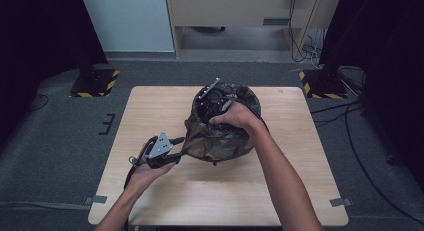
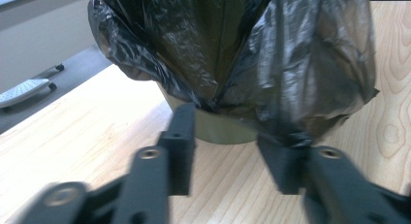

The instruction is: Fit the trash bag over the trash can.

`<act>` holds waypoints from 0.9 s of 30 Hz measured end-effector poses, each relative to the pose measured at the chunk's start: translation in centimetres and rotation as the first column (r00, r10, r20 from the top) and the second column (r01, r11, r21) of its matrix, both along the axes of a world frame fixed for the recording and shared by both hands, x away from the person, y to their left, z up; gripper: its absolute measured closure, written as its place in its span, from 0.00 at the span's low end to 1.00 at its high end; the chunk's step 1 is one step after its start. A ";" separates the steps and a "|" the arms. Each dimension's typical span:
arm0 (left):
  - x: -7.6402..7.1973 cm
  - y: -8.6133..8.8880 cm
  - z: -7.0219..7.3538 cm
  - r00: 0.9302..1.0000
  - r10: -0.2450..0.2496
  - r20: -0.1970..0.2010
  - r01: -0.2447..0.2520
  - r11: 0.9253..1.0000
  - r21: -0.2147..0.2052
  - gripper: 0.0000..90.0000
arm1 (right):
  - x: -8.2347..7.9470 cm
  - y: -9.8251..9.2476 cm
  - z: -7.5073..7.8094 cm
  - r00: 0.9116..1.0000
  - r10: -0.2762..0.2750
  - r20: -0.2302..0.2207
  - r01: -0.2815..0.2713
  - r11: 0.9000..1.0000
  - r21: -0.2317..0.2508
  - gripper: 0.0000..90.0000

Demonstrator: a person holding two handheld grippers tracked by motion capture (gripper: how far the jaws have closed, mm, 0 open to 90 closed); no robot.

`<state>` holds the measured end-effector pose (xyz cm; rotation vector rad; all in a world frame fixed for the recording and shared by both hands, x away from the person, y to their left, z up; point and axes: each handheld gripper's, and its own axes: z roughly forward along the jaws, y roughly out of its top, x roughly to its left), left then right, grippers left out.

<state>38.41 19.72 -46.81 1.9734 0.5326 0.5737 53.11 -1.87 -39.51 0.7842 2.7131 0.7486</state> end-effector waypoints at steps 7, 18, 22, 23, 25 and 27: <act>-0.5 0.2 -0.1 0.999 -0.013 -0.030 0.012 1.000 -0.009 0.28 | -0.1 0.0 0.0 1.000 -0.003 0.006 0.003 1.000 0.005 0.21; -0.5 0.7 -0.6 0.997 -0.007 -0.081 0.006 1.000 -0.005 0.15 | -0.3 0.1 0.1 1.000 -0.003 -0.030 0.003 1.000 0.005 0.18; -0.7 1.1 -0.7 0.995 0.006 -0.100 -0.006 1.000 0.000 0.11 | -0.4 -0.1 0.4 1.000 -0.009 -0.030 0.009 1.000 0.010 0.17; -0.7 1.2 -0.8 0.995 0.005 -0.104 -0.005 1.000 0.002 0.10 | -0.4 -0.2 0.5 1.000 -0.004 -0.023 0.004 1.000 0.005 0.18; -0.7 1.3 -0.9 0.994 0.005 -0.111 -0.004 1.000 0.011 0.09 | -0.6 -0.3 0.7 1.000 -0.008 -0.023 0.008 1.000 0.001 0.18; -0.8 1.5 -1.0 0.993 0.008 -0.118 -0.006 1.000 0.014 0.09 | -0.7 -0.5 0.9 1.000 -0.002 -0.012 0.001 1.000 -0.004 0.18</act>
